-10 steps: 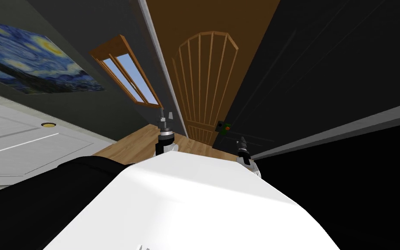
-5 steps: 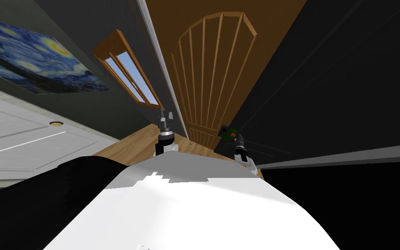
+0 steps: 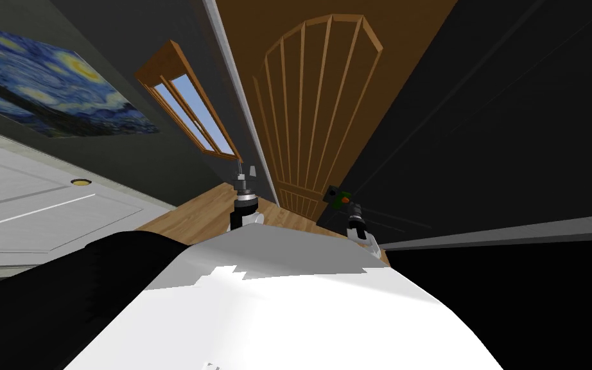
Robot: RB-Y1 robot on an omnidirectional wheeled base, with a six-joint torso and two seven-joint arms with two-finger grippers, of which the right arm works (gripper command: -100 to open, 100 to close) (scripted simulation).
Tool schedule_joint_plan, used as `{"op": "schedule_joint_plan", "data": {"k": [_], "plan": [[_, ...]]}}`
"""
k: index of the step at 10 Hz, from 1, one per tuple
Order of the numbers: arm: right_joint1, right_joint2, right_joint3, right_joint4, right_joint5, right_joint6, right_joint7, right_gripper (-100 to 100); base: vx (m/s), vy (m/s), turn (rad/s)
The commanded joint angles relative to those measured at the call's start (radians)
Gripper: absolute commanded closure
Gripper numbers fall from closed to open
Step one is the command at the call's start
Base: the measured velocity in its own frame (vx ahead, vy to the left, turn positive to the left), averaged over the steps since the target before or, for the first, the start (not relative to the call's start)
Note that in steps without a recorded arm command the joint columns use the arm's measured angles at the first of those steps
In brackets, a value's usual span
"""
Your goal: Pull the door open
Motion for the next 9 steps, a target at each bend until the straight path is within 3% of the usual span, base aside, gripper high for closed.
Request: {"op": "schedule_joint_plan", "data": {"k": [1,2,3,6,9], "plan": [[0.0,0.0,0.0,0.0,0.0,0.0,0.0,100,-0.014,-0.003,-0.001],[0.0,0.0,0.0,0.0,0.0,0.0,0.0,100,0.0,0.0,0.0],[0.016,-0.007,-0.009,-0.001,-0.001,0.003,-0.004,-100,-0.139,-0.043,-0.097],[0.023,-0.006,0.002,-0.013,0.002,0.003,-0.014,-100,-0.203,-0.005,-0.02],[0.021,0.003,0.036,-0.039,0.01,0.0,-0.029,-100,-0.163,0.147,0.074]]}}
